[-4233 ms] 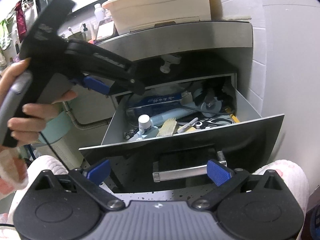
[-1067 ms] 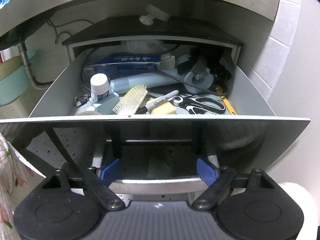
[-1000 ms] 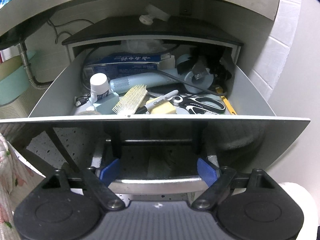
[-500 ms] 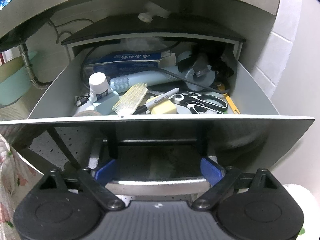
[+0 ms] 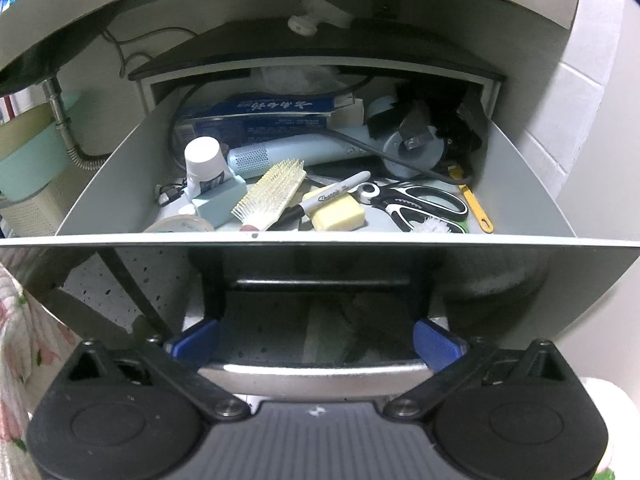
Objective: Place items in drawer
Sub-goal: 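Move the right tool to the drawer's silver handle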
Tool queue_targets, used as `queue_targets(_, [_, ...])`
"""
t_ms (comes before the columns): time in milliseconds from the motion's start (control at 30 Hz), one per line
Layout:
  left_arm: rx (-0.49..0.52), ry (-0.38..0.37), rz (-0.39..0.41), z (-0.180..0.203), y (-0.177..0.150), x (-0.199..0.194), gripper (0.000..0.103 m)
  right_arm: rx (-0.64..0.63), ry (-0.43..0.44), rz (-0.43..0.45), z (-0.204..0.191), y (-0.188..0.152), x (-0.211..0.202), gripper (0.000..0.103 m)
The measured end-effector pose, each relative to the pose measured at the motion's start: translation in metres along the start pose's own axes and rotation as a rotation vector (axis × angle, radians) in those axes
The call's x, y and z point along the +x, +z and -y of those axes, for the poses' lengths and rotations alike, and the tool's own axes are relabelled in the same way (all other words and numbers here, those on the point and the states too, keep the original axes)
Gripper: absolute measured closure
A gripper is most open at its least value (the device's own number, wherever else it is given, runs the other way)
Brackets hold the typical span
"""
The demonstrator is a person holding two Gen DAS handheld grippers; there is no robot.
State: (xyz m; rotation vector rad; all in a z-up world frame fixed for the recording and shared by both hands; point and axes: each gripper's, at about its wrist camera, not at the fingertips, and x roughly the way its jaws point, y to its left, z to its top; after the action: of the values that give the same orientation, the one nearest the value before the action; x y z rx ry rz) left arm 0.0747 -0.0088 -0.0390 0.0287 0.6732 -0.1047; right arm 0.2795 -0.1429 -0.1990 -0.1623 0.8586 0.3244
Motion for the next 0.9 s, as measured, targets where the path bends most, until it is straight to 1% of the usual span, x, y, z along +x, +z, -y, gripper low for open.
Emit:
queue_targets(267, [0.008, -0.020, -0.011, 0.003, -0.001, 0.002, 0.008, 0.006, -0.001, -0.008, 0.002, -0.001, 0.001, 0.000])
queue_targets(567, [-0.007, -0.005, -0.017, 0.001, -0.003, 0.002, 0.008, 0.004, -0.002, 0.031, 0.002, 0.007, 0.013, 0.000])
queue_targets(733, [-0.024, -0.007, -0.033, -0.002, -0.001, 0.006, 0.008, 0.007, -0.003, 0.026, 0.003, 0.004, 0.014, 0.000])
queue_targets(900, [-0.014, -0.005, -0.032, 0.000, 0.000, 0.006, 0.008, 0.006, -0.004, 0.025, 0.003, 0.002, 0.011, 0.000])
